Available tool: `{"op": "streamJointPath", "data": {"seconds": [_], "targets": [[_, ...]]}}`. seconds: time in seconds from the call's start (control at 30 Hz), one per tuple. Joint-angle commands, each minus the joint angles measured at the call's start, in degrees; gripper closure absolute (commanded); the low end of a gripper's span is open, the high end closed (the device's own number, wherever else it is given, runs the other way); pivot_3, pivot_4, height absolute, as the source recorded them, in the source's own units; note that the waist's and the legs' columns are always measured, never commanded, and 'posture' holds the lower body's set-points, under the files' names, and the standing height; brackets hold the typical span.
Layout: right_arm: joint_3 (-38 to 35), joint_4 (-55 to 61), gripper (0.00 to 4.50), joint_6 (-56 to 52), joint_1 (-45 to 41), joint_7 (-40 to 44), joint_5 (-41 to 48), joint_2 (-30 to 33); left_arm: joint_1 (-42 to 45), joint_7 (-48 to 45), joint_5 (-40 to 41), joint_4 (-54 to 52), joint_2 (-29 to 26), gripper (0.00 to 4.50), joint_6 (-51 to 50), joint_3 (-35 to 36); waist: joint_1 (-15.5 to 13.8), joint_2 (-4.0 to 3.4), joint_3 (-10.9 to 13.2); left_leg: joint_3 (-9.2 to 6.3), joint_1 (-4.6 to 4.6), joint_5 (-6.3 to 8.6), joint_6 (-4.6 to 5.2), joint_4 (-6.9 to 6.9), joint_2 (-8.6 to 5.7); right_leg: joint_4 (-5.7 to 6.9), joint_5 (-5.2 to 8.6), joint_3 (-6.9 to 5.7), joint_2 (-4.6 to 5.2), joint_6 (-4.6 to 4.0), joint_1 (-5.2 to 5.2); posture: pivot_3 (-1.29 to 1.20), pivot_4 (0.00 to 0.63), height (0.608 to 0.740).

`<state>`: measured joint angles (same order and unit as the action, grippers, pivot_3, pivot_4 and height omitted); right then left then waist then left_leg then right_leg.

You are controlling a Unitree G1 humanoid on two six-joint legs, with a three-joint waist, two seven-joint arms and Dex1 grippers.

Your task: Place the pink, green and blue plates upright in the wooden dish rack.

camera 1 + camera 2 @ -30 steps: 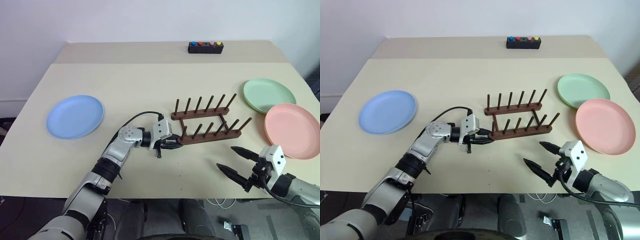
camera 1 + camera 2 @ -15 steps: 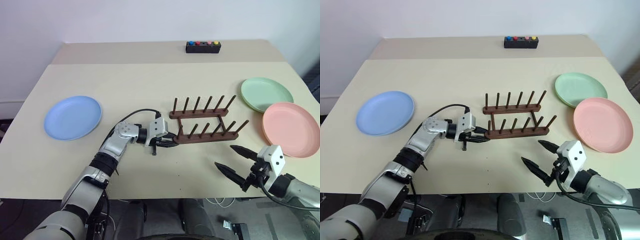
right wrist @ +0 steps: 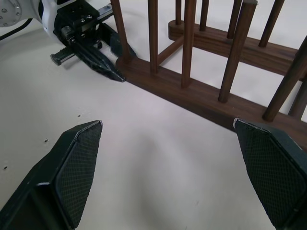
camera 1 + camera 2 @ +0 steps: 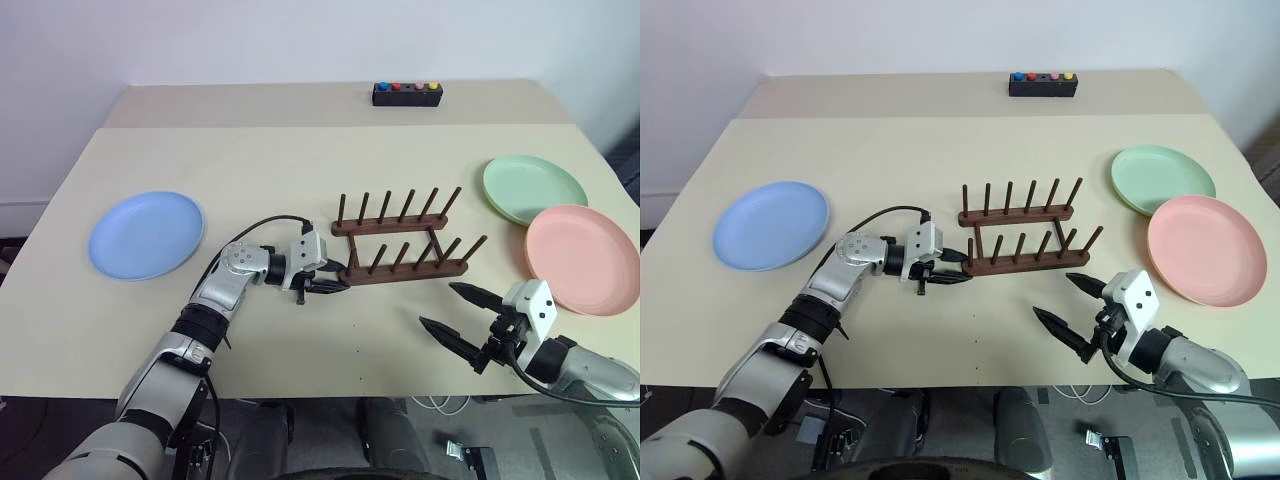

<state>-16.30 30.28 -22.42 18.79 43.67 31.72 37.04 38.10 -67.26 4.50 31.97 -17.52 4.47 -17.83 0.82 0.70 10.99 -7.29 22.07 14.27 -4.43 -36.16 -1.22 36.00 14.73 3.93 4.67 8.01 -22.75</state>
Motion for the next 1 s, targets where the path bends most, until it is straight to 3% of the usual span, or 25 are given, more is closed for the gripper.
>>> {"op": "streamJointPath", "data": {"seconds": [0.03,0.1,0.23,0.33,0.37,0.47,0.57,0.7,1.0], "targets": [[-0.37,2.69,0.00,-0.05,-0.01,-0.12,0.49,0.28,-0.29,-0.07,-0.36,0.83,-0.70,0.84,-0.02,0.78,-0.01,0.00,0.00,0.00,0.00,0.00,0.00,0.00,0.00,0.00,0.00,0.00,0.00,0.00,0.00,0.00,0.150,0.740],[-0.64,2.68,0.00,0.20,0.59,-0.06,0.24,0.19,-0.36,1.11,-0.87,0.97,-0.93,0.01,0.49,1.46,-0.05,0.00,0.00,0.00,0.00,0.00,0.00,-0.01,0.00,0.00,0.00,0.00,0.00,0.00,0.00,0.00,0.150,0.740],[-1.68,0.96,0.00,1.64,2.31,0.33,-0.73,-0.08,-1.84,2.51,-0.05,-1.35,-2.32,0.01,-0.97,3.19,-0.03,0.00,0.00,0.00,0.00,0.00,0.00,-0.01,0.00,0.00,0.00,0.00,0.00,0.01,0.00,0.00,0.150,0.740],[-2.23,-1.21,0.83,3.65,2.75,0.64,-2.11,-0.22,-4.15,2.48,1.82,-5.70,-3.52,0.00,-3.91,4.62,0.30,-0.01,0.00,0.00,-0.03,0.00,0.00,0.02,0.01,0.03,0.00,0.00,0.00,0.01,0.00,0.00,0.150,0.740],[-2.33,-2.11,1.31,3.97,2.76,0.73,-2.36,-0.22,-4.96,2.54,2.41,-7.32,-3.86,0.00,-5.02,5.03,0.30,-0.01,0.00,0.00,-0.05,0.00,0.00,0.03,0.02,0.04,0.00,0.00,-0.01,0.01,-0.01,0.00,0.150,0.740],[-1.42,-7.22,2.91,7.26,2.33,0.90,-5.92,-0.14,-9.95,2.76,4.94,-15.41,-5.92,0.93,-8.91,6.58,0.20,-0.01,-0.01,0.00,-0.05,0.00,0.00,0.03,0.02,0.04,0.00,0.00,0.00,0.01,0.00,0.00,0.150,0.740],[-0.74,-10.26,4.47,8.88,0.94,0.30,-8.39,0.07,-13.33,2.57,6.09,-21.13,-7.03,2.42,-12.03,6.20,0.00,-0.03,-0.01,0.00,-0.04,0.00,0.00,0.02,0.02,0.04,0.00,0.01,0.00,-0.01,0.00,0.00,0.150,0.740],[-0.11,-13.95,4.50,10.08,-1.93,-1.29,-12.13,0.54,-15.89,2.98,6.07,-26.77,-7.30,4.49,-14.91,4.33,-0.13,-0.03,-0.01,0.00,-0.04,0.00,0.00,-0.03,0.02,0.05,0.09,0.01,0.01,-0.19,0.02,0.00,0.150,0.740],[1.96,-20.91,4.50,12.24,-8.31,-5.44,-19.60,0.38,-16.82,10.88,1.10,-32.61,-2.53,4.49,-19.66,-2.39,0.04,-0.03,-0.01,0.00,-0.04,0.00,0.00,-0.01,0.01,0.04,0.00,0.01,0.00,-0.02,0.02,0.00,0.150,0.740]]}}
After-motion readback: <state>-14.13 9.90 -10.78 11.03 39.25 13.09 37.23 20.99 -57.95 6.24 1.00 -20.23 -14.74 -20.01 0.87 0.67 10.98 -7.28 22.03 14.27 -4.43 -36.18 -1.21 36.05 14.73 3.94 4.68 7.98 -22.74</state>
